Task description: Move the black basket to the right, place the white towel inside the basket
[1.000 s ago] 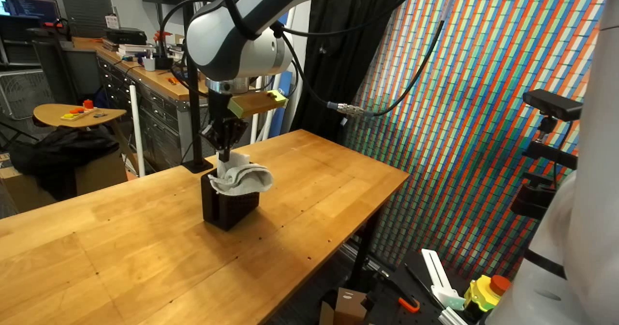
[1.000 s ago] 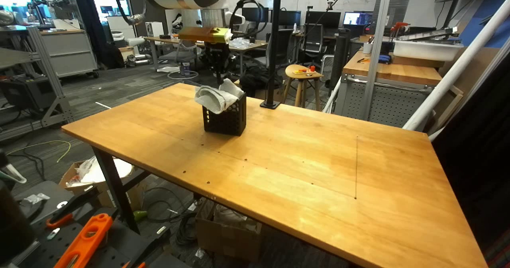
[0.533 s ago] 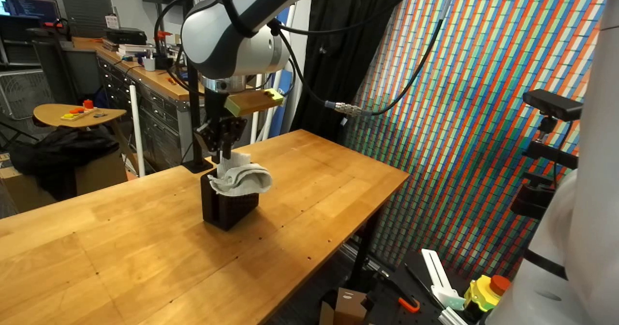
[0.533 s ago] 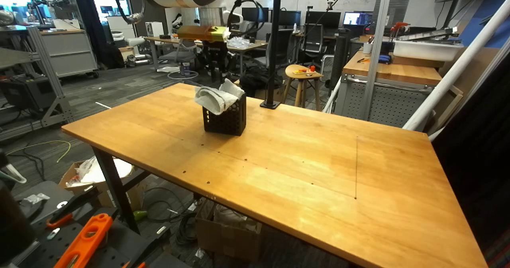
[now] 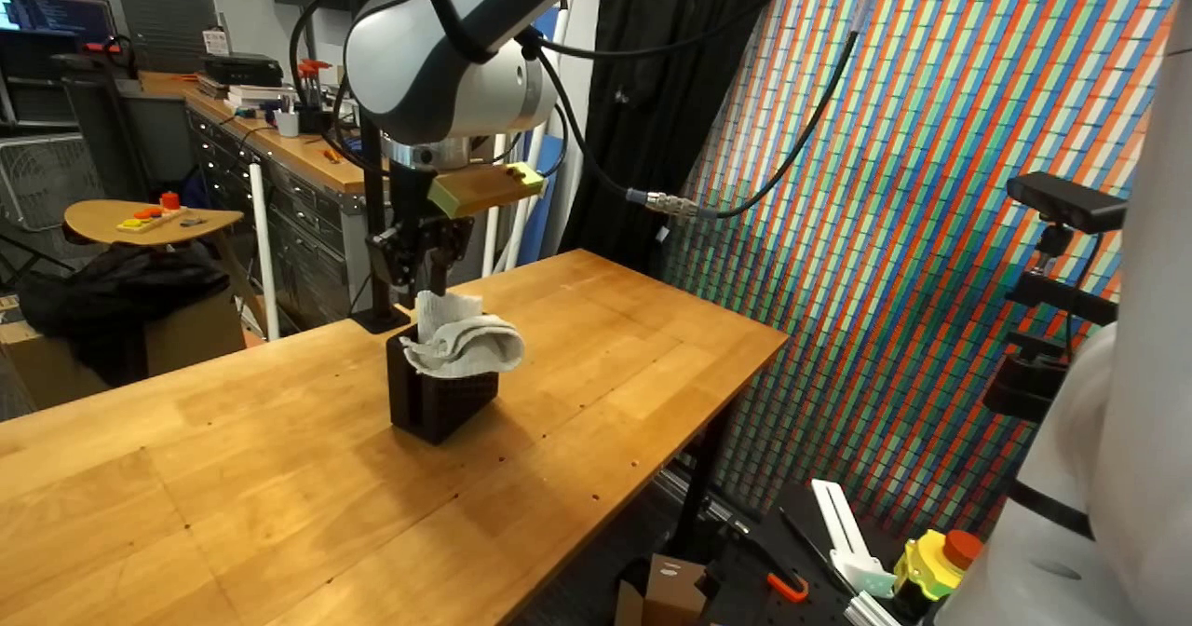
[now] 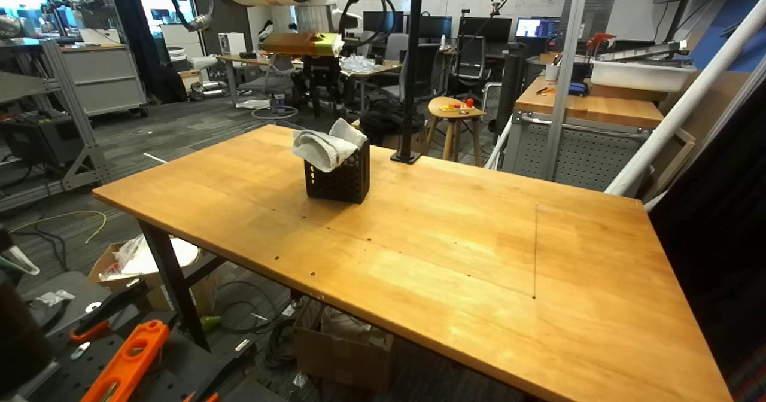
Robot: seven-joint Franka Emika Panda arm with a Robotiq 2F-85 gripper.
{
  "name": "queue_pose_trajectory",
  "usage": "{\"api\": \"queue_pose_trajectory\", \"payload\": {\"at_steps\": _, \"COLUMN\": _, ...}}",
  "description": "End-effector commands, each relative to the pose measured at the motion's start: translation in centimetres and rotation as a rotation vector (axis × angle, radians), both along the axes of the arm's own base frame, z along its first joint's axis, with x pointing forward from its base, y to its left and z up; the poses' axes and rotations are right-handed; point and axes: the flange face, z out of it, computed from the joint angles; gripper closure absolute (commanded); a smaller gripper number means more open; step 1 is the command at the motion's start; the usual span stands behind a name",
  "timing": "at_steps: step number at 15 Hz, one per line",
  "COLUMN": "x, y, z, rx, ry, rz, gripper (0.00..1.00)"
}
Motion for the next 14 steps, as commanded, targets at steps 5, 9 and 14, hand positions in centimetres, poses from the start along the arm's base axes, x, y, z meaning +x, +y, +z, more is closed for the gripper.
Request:
{"api": "queue_pose_trajectory", "payload": {"at_steps": 5, "x": -1.1, "y": -0.1, "z": 3.9, "rx": -0.063, "ry": -0.034, "rz": -0.02, "gripper": 1.0}}
{"api": "queue_pose_trajectory", "payload": {"at_steps": 9, "x": -1.6, "y": -0.1, "z": 3.4, "rx": -0.048, "ry": -0.021, "rz": -0.039, "gripper": 1.0}}
{"api": "queue_pose_trajectory", "payload": {"at_steps": 14, "x": -1.9, "y": -0.5, "z": 1.9, "rx": -0.038, "ry": -0.002, "rz": -0.051, "gripper": 1.0}}
